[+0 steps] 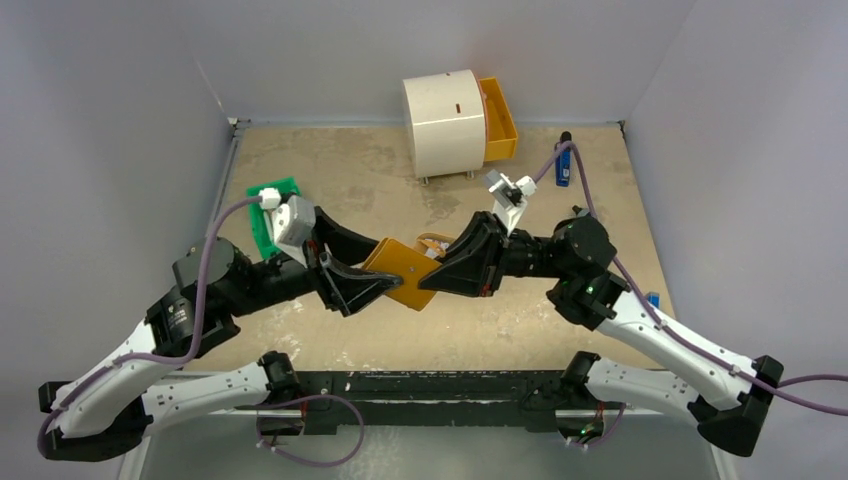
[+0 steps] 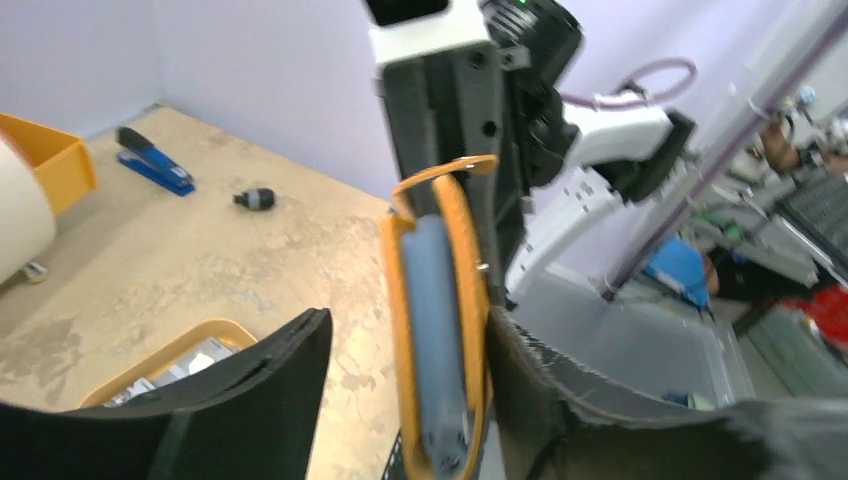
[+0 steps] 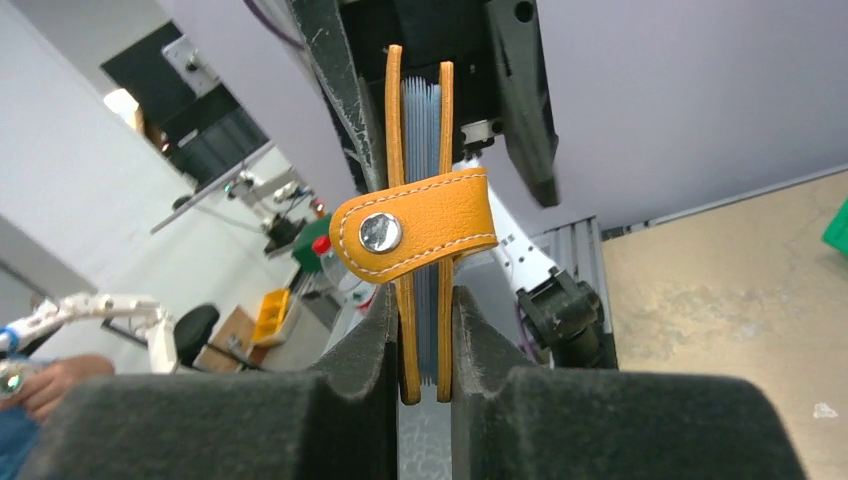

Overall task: Put the credit cards into the card holder
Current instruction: Close the card holder.

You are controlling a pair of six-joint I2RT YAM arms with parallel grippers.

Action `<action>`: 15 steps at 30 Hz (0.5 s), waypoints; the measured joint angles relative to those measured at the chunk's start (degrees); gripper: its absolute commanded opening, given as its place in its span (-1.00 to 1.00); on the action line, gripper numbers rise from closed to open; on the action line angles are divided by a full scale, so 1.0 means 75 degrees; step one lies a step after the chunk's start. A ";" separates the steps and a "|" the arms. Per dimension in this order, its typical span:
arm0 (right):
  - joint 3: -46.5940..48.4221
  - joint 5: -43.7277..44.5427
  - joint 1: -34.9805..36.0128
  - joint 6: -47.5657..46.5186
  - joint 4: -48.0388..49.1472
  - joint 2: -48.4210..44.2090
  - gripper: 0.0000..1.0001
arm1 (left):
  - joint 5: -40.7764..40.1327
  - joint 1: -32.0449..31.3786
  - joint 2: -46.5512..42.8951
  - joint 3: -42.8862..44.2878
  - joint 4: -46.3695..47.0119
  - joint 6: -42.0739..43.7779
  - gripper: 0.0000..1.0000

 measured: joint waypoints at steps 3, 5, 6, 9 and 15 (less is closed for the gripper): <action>-0.0178 0.0562 0.0012 -0.0038 -0.0003 -0.0370 -1.00 | -0.0621 0.0003 -0.0329 -0.0391 0.0452 -0.0408 0.37; -0.0291 0.0965 0.0012 -0.0067 0.0038 -0.0627 -1.00 | -0.0979 0.0003 -0.0682 -0.0918 0.0938 -0.0804 0.42; -0.0329 0.1119 0.0012 -0.0070 0.0090 -0.0708 -1.00 | -0.1166 0.0003 -0.0912 -0.1247 0.1250 -0.1058 0.44; -0.0478 0.1664 0.0012 -0.0061 0.0463 -0.0871 -1.00 | -0.1711 0.0003 -0.1416 -0.2142 0.2323 -0.1851 0.49; -0.0758 0.2725 0.0012 0.0026 0.1049 -0.0793 -1.00 | -0.2410 0.0003 -0.0982 -0.2949 0.4162 -0.3270 0.55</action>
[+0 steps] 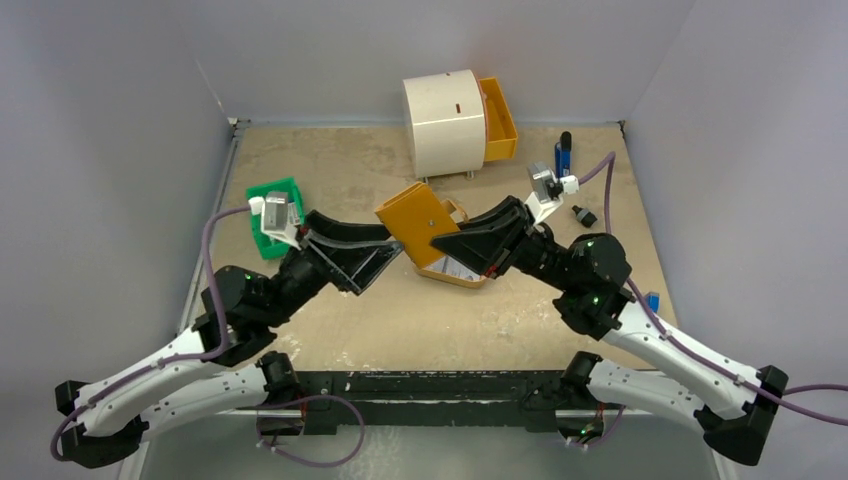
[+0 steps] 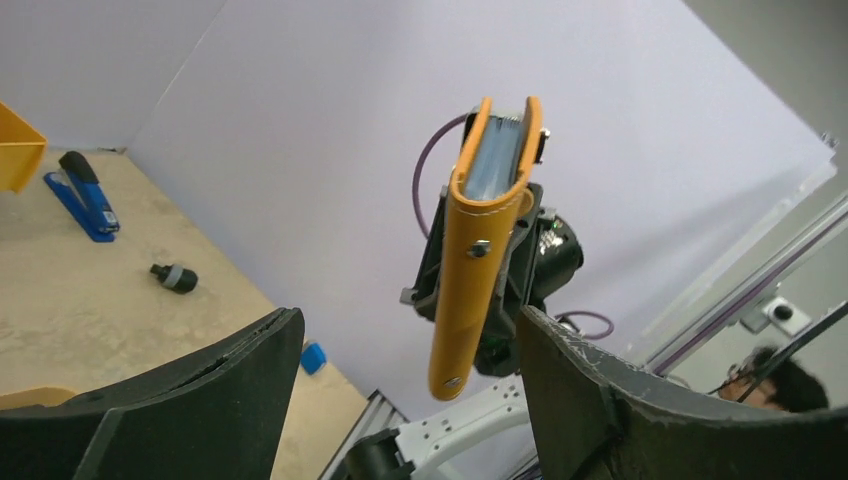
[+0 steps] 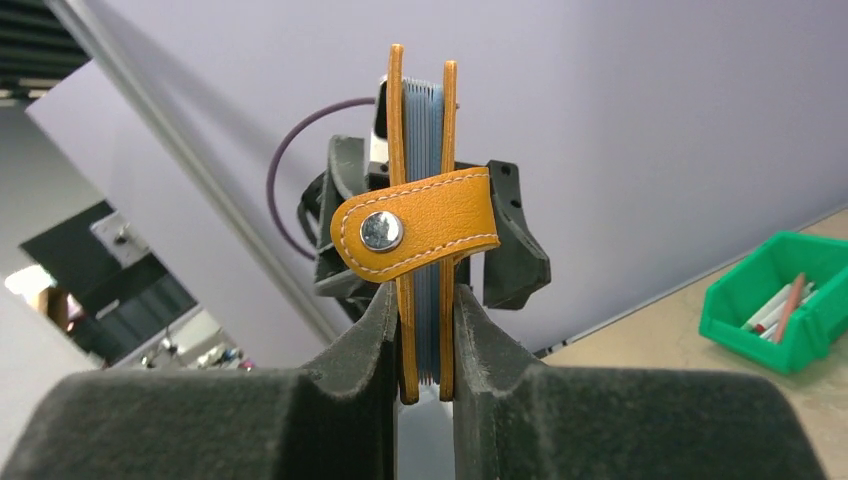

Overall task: Put the credit cards into the card holder
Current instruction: Close the card holder.

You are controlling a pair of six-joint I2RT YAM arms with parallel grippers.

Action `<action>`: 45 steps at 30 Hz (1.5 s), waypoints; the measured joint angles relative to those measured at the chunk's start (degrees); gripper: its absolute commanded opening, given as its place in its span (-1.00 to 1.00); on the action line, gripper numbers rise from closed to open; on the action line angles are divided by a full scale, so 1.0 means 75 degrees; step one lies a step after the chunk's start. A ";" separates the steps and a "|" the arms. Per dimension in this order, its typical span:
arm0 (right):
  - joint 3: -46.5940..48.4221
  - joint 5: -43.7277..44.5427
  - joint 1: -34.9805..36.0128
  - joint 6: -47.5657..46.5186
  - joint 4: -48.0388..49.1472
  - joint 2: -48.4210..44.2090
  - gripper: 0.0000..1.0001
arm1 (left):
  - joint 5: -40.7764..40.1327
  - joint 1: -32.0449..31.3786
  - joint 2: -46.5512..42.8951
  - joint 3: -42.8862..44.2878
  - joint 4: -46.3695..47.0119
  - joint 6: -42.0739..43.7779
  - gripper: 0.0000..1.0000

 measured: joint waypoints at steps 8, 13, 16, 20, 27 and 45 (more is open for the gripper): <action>-0.0382 0.1215 0.0000 0.0361 0.0449 0.0085 -1.00 | -0.0490 0.0003 0.0740 -0.0006 0.1352 -0.0845 0.55; -0.0493 0.1513 0.0000 0.0650 0.0679 0.0114 -1.00 | -0.0629 0.0003 0.0985 -0.0006 0.1746 -0.0976 0.17; -0.0545 0.1617 0.0000 0.0758 0.0801 0.0146 -1.00 | -0.0624 0.0000 0.1224 -0.0003 0.1938 -0.1037 0.16; -0.0562 0.1679 0.0000 0.0863 0.0863 0.0210 -1.00 | -0.0545 0.0000 0.1614 0.0096 0.2011 -0.1107 0.14; -0.0580 0.1676 0.0000 0.0953 0.0924 0.0242 -1.00 | -0.0434 0.0000 0.1856 0.0187 0.2043 -0.1189 -0.09; -0.0676 0.1655 0.0000 0.1215 0.1139 0.0242 -0.99 | -0.0423 0.0003 0.1886 0.0239 0.2378 -0.1142 -1.00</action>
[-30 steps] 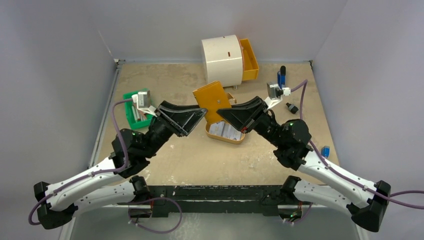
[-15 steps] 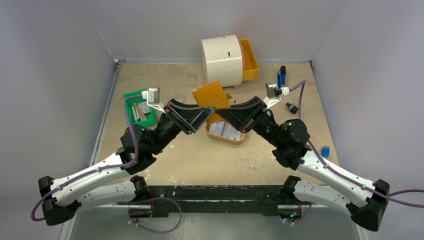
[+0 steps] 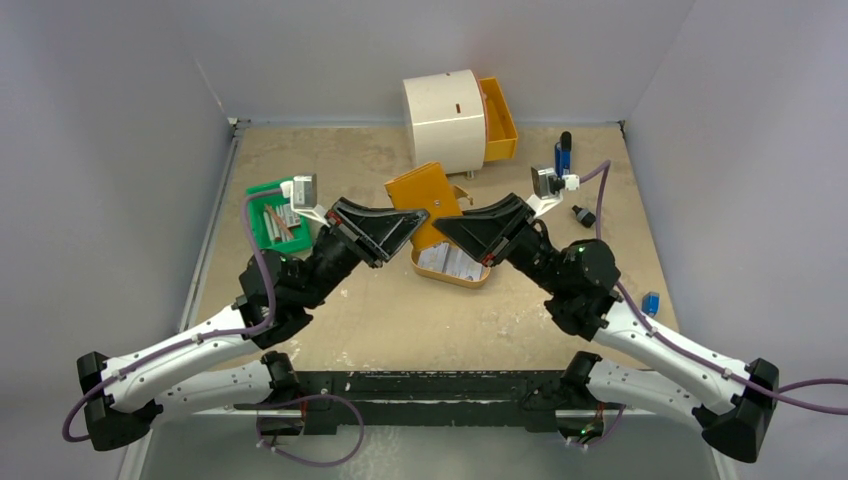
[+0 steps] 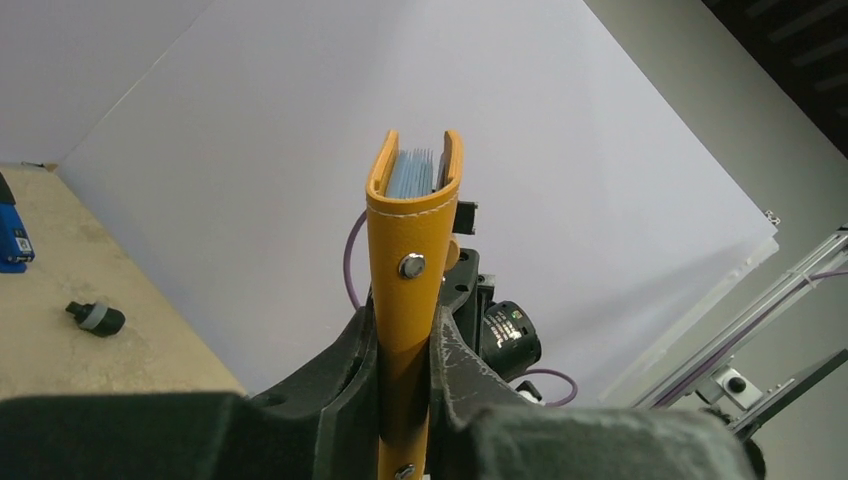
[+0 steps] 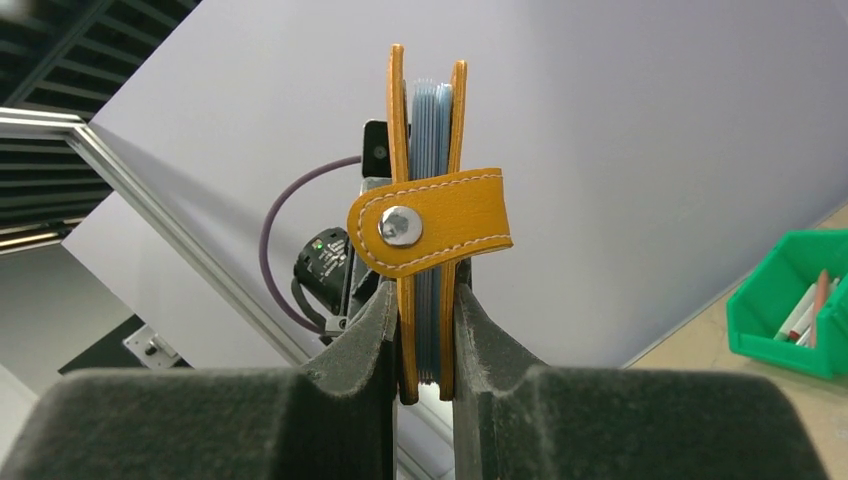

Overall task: Put the credit cards into the card holder
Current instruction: Close the card holder.

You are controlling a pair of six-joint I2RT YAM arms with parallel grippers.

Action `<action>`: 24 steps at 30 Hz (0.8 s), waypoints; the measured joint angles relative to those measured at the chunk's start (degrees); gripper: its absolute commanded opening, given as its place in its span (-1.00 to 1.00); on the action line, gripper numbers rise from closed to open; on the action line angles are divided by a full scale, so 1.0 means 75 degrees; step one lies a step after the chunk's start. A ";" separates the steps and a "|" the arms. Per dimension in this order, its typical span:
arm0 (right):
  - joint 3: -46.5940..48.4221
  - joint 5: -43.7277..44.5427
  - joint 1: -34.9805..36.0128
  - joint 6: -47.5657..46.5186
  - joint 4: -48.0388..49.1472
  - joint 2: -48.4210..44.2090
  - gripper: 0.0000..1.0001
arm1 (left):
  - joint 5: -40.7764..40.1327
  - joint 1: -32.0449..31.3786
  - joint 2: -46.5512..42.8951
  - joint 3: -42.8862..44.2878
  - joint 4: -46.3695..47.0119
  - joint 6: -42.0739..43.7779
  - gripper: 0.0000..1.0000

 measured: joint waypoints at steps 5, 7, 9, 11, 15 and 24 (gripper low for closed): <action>0.0055 -0.0108 0.0000 -0.0152 -0.0396 -0.0087 0.23 | -0.0023 0.0000 -0.0067 0.0003 -0.0181 0.0087 -1.00; 0.0175 -0.0152 0.0000 -0.0460 -0.1195 -0.0309 0.32 | -0.0207 -0.0003 -0.0230 0.0009 -0.0644 0.0166 -1.00; 0.0347 -0.0085 0.0000 -0.0825 -0.2165 -0.0635 0.32 | -0.0452 -0.0003 -0.0455 0.0061 -0.1265 0.0210 -1.00; 0.0592 0.0122 0.0006 -0.1212 -0.3232 -0.1084 0.30 | -0.0781 -0.0003 -0.0679 0.0245 -0.2066 0.0309 -1.00; 0.1577 0.0697 0.0006 -0.1958 -0.5336 -0.1580 0.15 | -0.1247 0.0000 -0.0976 0.0667 -0.3436 0.0370 -1.00; 0.3331 0.1084 0.0006 -0.2859 -0.7452 -0.0344 0.02 | -0.1384 -0.0003 -0.0968 0.0892 -0.5077 0.0361 -1.00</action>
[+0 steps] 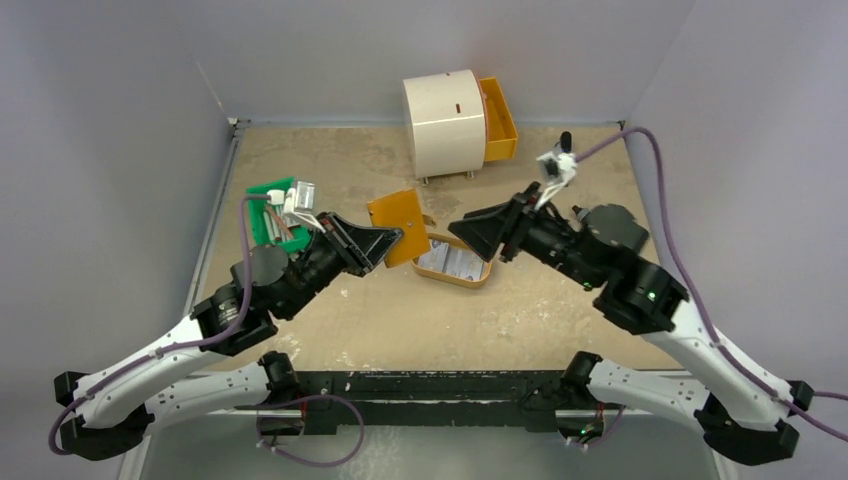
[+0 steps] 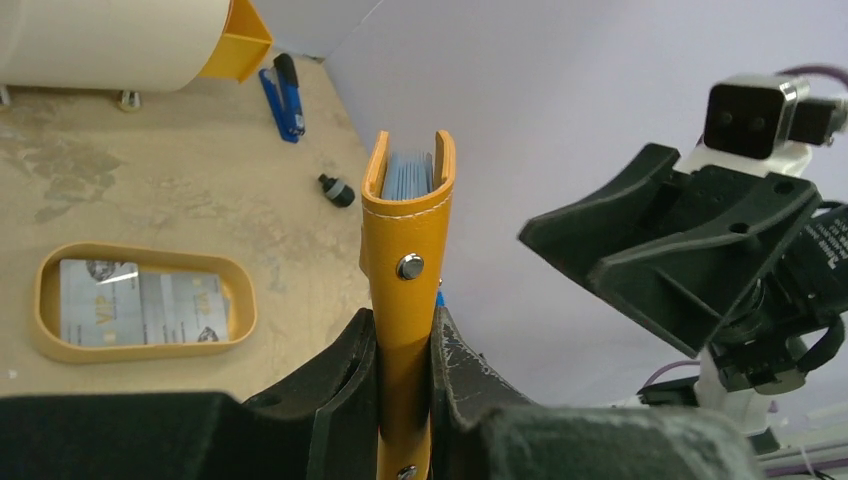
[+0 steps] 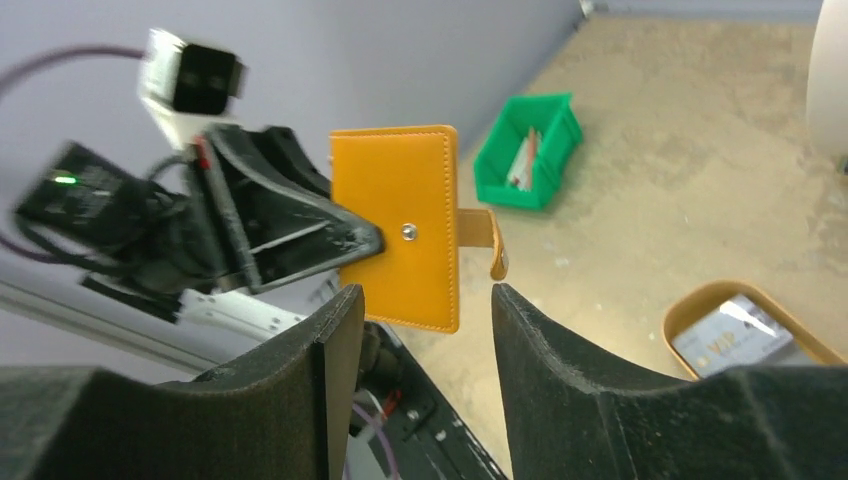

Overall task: Put the credit cards into the card holder
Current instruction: Close the card holder.

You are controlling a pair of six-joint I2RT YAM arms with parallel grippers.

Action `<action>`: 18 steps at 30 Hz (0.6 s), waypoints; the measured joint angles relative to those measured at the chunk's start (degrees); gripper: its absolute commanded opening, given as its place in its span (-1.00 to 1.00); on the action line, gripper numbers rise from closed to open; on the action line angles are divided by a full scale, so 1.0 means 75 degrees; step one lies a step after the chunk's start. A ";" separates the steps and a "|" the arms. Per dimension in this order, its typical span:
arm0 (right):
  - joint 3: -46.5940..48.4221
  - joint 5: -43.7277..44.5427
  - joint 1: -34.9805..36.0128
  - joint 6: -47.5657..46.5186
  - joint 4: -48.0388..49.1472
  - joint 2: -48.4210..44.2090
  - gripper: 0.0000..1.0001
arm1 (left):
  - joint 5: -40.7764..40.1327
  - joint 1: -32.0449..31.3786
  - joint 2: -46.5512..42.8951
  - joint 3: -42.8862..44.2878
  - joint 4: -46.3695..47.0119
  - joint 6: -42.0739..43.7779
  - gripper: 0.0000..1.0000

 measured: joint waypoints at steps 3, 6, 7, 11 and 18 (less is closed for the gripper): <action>0.0017 -0.0079 0.0000 -0.0090 -0.0236 0.0589 0.01 | 0.0035 0.0000 0.0137 0.0023 -0.0271 0.0003 -1.00; 0.0017 -0.0102 0.0000 -0.0114 -0.0469 0.1139 -0.04 | 0.0047 0.0000 0.0128 0.0023 -0.0431 0.0000 -1.00; 0.0017 -0.0102 0.0000 -0.0114 -0.0522 0.1253 -0.05 | 0.0044 0.0000 0.0114 0.0023 -0.0446 0.0003 -1.00; 0.0020 -0.0096 0.0000 -0.0117 -0.0679 0.1326 -0.16 | 0.0044 0.0000 0.0044 0.0023 -0.0487 0.0003 -1.00; 0.0044 -0.0067 0.0000 -0.0119 -0.0673 0.1265 -0.50 | 0.0047 0.0000 0.0029 0.0023 -0.0487 0.0003 -1.00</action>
